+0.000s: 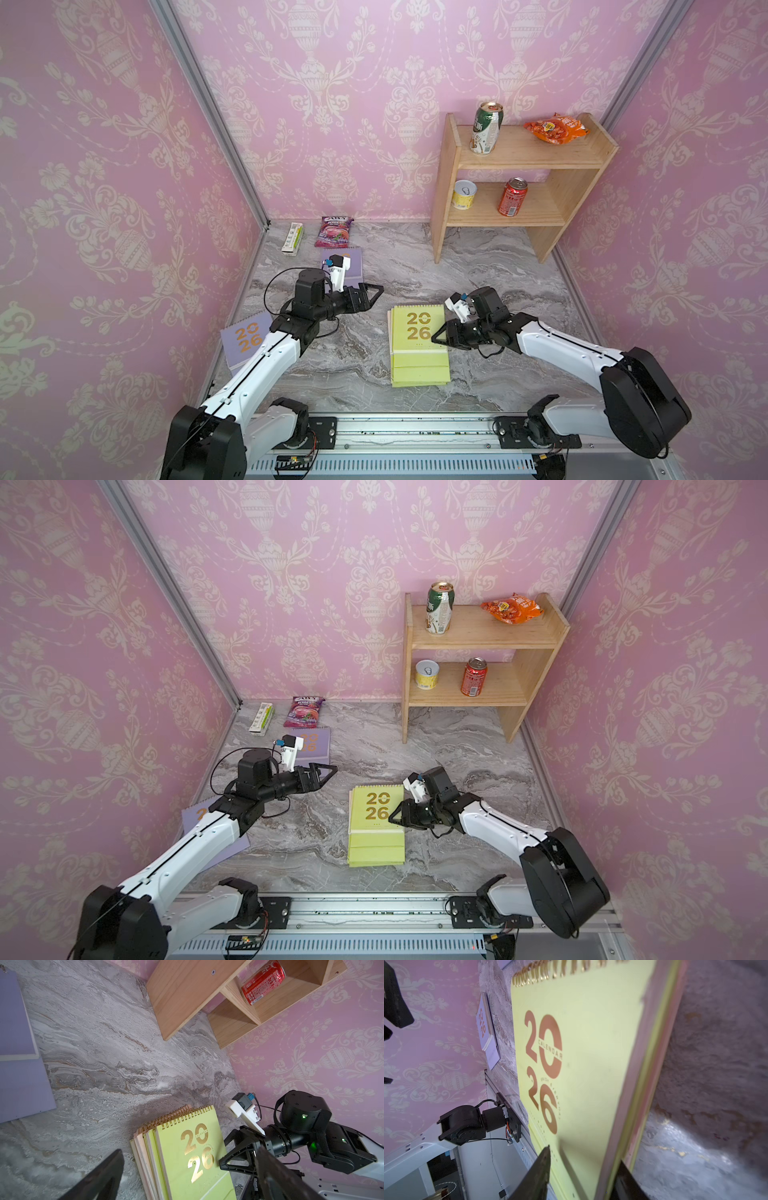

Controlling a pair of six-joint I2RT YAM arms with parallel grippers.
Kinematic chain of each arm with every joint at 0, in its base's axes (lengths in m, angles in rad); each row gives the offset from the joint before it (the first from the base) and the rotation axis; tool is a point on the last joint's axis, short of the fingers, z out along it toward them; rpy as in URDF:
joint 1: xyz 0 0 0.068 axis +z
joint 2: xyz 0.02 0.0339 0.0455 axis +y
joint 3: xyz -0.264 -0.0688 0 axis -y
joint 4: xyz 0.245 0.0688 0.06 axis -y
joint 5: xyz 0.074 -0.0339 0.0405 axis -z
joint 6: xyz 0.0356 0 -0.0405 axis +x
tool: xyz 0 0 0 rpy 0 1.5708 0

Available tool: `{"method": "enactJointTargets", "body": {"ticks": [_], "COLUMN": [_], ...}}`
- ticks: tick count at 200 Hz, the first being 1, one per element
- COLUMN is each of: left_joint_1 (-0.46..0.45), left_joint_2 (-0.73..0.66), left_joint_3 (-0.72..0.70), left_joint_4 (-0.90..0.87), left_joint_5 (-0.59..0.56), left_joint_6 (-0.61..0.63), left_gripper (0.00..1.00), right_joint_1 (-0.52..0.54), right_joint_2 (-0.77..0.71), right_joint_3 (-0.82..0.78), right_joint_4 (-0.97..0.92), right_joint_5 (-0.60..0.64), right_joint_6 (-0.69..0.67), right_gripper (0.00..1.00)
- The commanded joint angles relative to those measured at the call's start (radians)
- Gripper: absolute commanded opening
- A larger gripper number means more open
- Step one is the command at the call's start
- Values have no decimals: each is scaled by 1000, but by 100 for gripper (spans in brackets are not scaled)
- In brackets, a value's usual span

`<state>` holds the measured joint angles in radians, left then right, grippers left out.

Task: Stack the calendars
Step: Place the calendar at the calendar, then adjust the calendar at the calendar.

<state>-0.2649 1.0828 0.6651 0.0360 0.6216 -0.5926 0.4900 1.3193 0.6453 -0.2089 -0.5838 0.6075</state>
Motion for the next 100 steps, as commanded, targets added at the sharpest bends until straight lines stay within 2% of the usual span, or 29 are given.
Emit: {"method": "enactJointTargets", "body": {"ticks": [1, 18, 100], "left_joint_1": [-6, -5, -5], "left_joint_2": [1, 0, 2], "left_joint_3": [-2, -4, -6], "left_joint_4": [-2, -2, -2], "left_joint_5": [21, 21, 23], "left_joint_6": [7, 7, 7], "left_gripper": [99, 99, 99], "right_joint_1": [6, 5, 24], "right_joint_2": [-27, -31, -15], "right_joint_3": [51, 63, 71], "right_joint_4": [-110, -145, -153], "right_joint_5": [96, 140, 192], "right_joint_6": [-52, -55, -41], "right_gripper": [46, 46, 46]}}
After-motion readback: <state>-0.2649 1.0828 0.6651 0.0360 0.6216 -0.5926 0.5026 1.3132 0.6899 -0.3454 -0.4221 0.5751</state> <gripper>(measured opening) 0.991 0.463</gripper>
